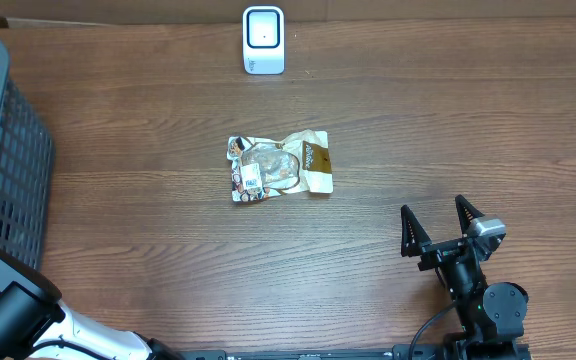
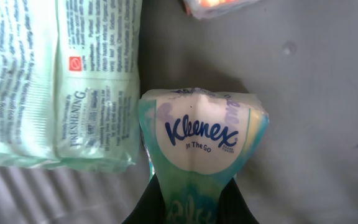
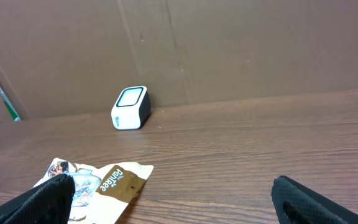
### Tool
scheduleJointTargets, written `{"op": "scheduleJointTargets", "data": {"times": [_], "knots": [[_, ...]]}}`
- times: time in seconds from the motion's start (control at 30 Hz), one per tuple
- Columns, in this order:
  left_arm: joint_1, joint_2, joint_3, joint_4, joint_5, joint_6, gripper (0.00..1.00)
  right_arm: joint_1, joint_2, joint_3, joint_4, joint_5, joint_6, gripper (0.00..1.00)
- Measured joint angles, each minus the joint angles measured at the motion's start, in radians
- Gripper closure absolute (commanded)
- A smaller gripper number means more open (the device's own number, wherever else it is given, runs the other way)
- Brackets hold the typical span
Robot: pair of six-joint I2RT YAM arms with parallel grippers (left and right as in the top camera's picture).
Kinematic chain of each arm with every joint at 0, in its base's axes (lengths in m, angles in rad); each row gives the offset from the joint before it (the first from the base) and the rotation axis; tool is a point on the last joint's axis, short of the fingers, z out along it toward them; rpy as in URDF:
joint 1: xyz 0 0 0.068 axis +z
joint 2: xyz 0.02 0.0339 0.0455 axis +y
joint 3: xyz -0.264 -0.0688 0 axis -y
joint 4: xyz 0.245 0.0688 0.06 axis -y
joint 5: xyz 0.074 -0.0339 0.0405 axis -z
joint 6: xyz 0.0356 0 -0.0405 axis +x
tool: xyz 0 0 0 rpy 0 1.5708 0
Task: Scan the item barcode
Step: 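Reach the left gripper into the basket and grasp the Kleenex pack, then carry the Kleenex pack to the scanner and set it beside the bag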
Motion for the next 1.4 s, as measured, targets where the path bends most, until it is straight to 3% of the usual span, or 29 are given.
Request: {"op": "scheduleJointTargets", "data": {"times": [0.13, 0.23, 0.5, 0.67, 0.77, 0.9, 1.07, 1.23, 1.4], "knots": [[-0.001, 0.006, 0.058, -0.122, 0.005, 0.0, 0.96, 0.0, 0.0, 0.0, 0.0, 0.0, 0.0, 0.0], [-0.001, 0.027, 0.204, -0.241, 0.027, 0.0, 0.96, 0.0, 0.0, 0.0, 0.0, 0.0, 0.0, 0.0], [-0.011, 0.035, 0.863, -0.519, 0.195, -0.003, 0.96, 0.0, 0.0, 0.0, 0.0, 0.0, 0.0, 0.0], [-0.102, 0.026, 1.163, -0.671, 0.346, -0.003, 0.96, 0.0, 0.0, 0.0, 0.0, 0.0, 0.0, 0.0], [-0.226, 0.01, 1.236, -0.766, 0.392, 0.017, 0.96, 0.0, 0.0, 0.0, 0.0, 0.0, 0.0, 0.0], [-0.457, 0.005, 1.25, -0.88, 0.385, 0.071, 0.96, 0.0, 0.0, 0.0, 0.0, 0.0, 0.0, 0.0], [-0.733, 0.008, 1.159, -0.896, 0.325, 0.121, 0.96, 0.0, 0.0, 0.0, 0.0, 0.0, 0.0, 0.0], [-0.944, 0.013, 0.941, -0.887, 0.222, 0.124, 0.96, 0.0, 0.0, 0.0, -0.001, 0.0, 0.0, 0.0], [-1.107, 0.026, 0.655, -0.793, 0.043, 0.024, 0.95, 0.0, 0.0, 0.0, -0.001, 0.0, 0.0, 0.0]]}}
